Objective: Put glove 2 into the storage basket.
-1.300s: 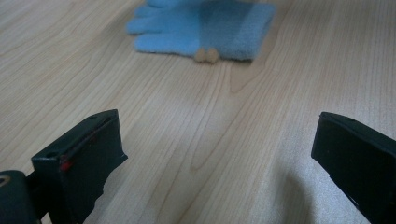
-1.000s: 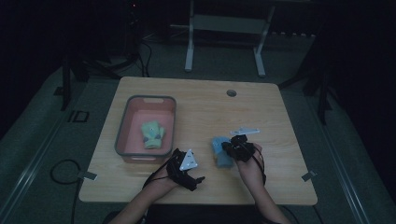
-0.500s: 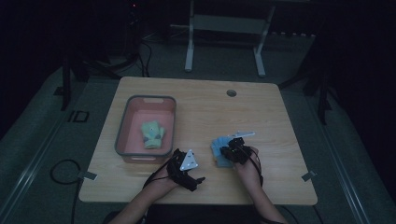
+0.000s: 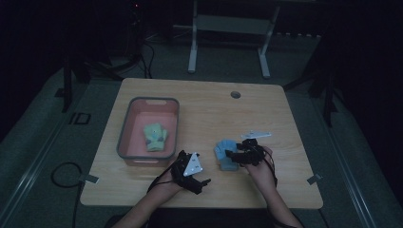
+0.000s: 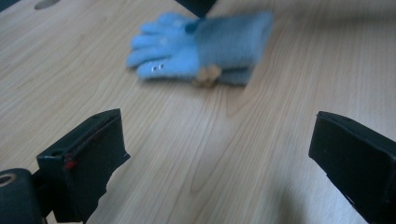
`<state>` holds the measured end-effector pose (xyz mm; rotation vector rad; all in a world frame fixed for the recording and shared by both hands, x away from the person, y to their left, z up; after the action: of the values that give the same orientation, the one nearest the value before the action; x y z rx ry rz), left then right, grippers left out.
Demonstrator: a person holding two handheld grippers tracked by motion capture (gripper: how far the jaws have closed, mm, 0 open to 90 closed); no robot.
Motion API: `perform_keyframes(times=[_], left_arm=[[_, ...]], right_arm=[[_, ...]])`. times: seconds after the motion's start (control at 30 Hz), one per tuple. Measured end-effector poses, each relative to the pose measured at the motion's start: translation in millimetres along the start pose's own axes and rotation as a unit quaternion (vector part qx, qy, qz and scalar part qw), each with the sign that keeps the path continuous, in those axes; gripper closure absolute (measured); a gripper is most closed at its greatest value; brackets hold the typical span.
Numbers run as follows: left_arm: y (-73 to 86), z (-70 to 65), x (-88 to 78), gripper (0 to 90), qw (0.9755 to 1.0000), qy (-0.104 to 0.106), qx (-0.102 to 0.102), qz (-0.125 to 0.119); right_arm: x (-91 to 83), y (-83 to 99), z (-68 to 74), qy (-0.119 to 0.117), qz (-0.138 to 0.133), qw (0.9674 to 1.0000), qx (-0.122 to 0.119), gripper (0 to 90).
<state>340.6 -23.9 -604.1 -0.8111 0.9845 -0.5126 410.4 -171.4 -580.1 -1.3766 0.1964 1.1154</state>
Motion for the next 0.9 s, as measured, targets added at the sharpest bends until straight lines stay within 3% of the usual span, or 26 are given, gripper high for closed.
perform_keyframes(times=[0.1,0.23,0.33,0.47,0.57,0.67,0.8,0.9], left_arm=[[-4.7,-0.3,-1.3,3.9,0.9998,0.008,-0.014,-0.013],[-7.2,-3.9,0.2,4.0,0.9991,0.027,-0.031,-0.008],[-12.5,-8.6,1.1,4.0,0.9986,0.042,-0.03,-0.009],[-26.1,-12.1,0.3,4.0,0.9979,0.049,-0.003,-0.043],[-32.4,-12.1,3.5,4.0,0.9967,0.066,-0.012,-0.047],[-36.4,-11.6,8.9,4.3,0.9955,0.079,-0.024,-0.046],[-40.9,-11.3,16.9,4.6,0.9954,0.084,-0.014,-0.044],[-43.9,-11.2,22.3,5.2,0.995,0.091,-0.003,-0.042]], right_arm=[[-6.3,-1.6,-5.6,-0.011,-0.009,0.9999,-0.004,17.4],[-12.7,-1.0,-15.4,-0.017,-0.016,0.9996,-0.014,15.3],[-18.0,-1.4,-22.2,-0.029,-0.023,0.999,-0.024,15.7],[-26.1,-6.3,-33.3,-0.024,-0.047,0.9966,-0.063,12.5],[-32.4,-9.6,-39.9,-0.022,-0.052,0.9952,-0.079,12.5],[-37.5,-9.6,-44.0,-0.03,-0.037,0.9967,-0.066,12.9],[-40.6,-9.2,-44.8,-0.045,-0.032,0.9973,-0.048,10.9],[-40.6,-8.5,-42.2,-0.061,-0.034,0.9963,-0.049,11.3]])
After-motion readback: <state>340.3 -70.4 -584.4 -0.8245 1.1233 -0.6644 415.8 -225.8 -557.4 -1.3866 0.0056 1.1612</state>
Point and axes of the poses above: each handheld gripper's, and its own axes: x roughly forward along the jaws, y roughly out of its underside, z roughly to its left, the point moved 9 cm from there along x, roughly forward along the jaws, and after that the axes turned 11 degrees about x, right-handed, at the moved point
